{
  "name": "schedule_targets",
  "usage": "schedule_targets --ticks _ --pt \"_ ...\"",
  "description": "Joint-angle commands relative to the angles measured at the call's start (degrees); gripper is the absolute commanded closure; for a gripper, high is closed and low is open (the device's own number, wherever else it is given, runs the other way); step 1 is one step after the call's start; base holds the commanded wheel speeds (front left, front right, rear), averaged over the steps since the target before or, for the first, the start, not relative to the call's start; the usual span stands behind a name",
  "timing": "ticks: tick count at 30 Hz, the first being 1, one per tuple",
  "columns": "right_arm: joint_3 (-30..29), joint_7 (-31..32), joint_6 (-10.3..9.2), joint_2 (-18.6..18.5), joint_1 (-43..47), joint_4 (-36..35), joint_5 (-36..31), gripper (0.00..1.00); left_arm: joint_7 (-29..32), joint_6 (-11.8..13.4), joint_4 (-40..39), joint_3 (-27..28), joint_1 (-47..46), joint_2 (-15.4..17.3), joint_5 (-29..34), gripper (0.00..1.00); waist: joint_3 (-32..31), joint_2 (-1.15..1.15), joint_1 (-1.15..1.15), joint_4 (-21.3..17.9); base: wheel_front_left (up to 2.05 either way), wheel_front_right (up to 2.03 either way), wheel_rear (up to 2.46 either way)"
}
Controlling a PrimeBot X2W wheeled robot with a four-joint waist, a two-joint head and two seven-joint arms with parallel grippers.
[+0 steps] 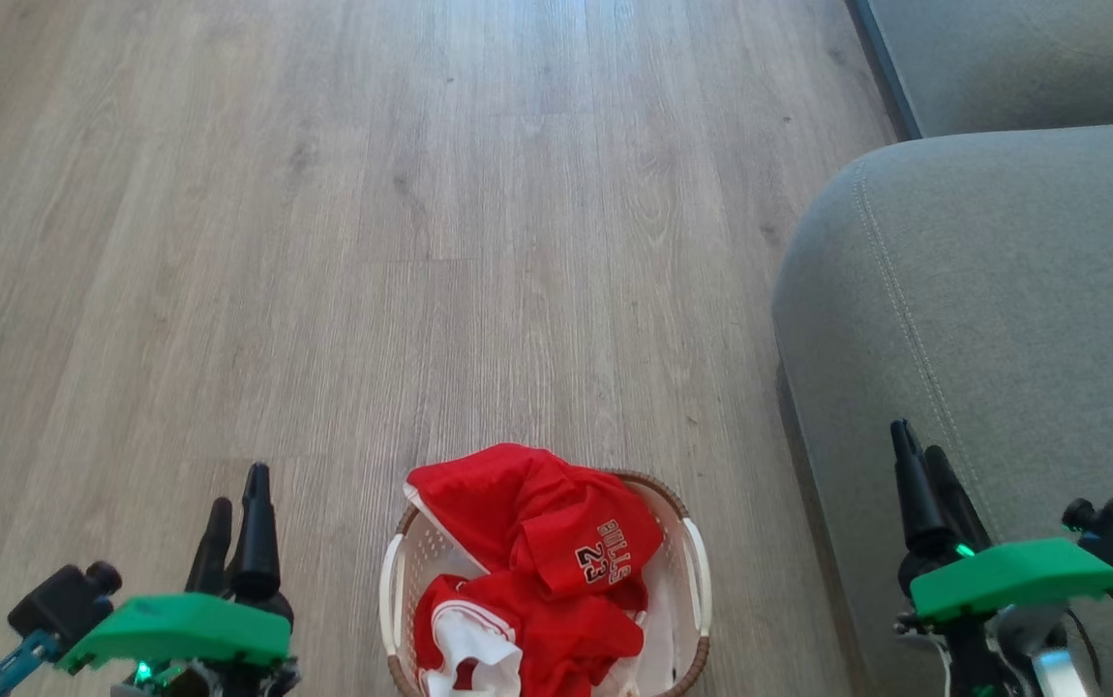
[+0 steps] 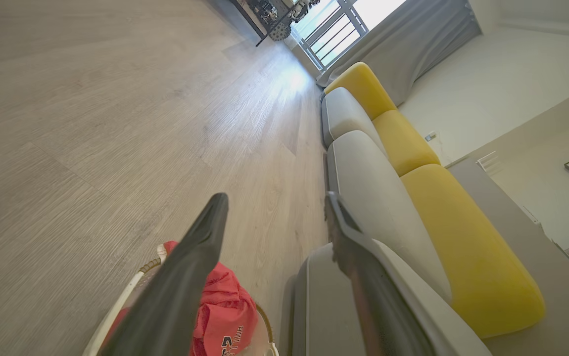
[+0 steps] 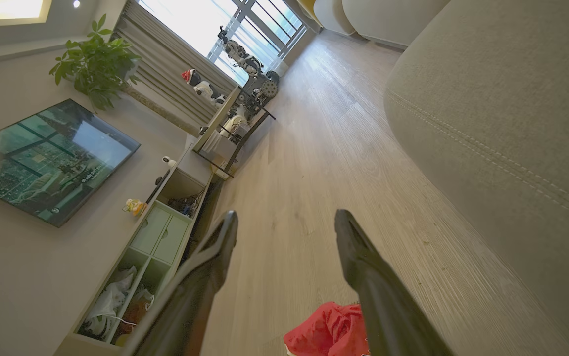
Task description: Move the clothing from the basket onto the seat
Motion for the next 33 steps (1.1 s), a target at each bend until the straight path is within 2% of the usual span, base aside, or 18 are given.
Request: schedule_targets --ticks 1,33 --pt "1.2 -0.9 0.00 -0.6 -1.9 -2.5 -2.6 0.00 -1.0 0.4 -2.8 0.3 -1.3 0.7 2.9 0.00 -0.1 0.00 0.00 0.0 0.00 0.00 0.00" --pt "5.7 -6.3 -0.01 -0.7 -2.0 -2.3 -25.3 0.00 -6.5 3.6 -4.9 -2.0 1.7 0.9 27.4 0.00 -0.3 0.00 0.00 0.0 0.00 0.00 0.00"
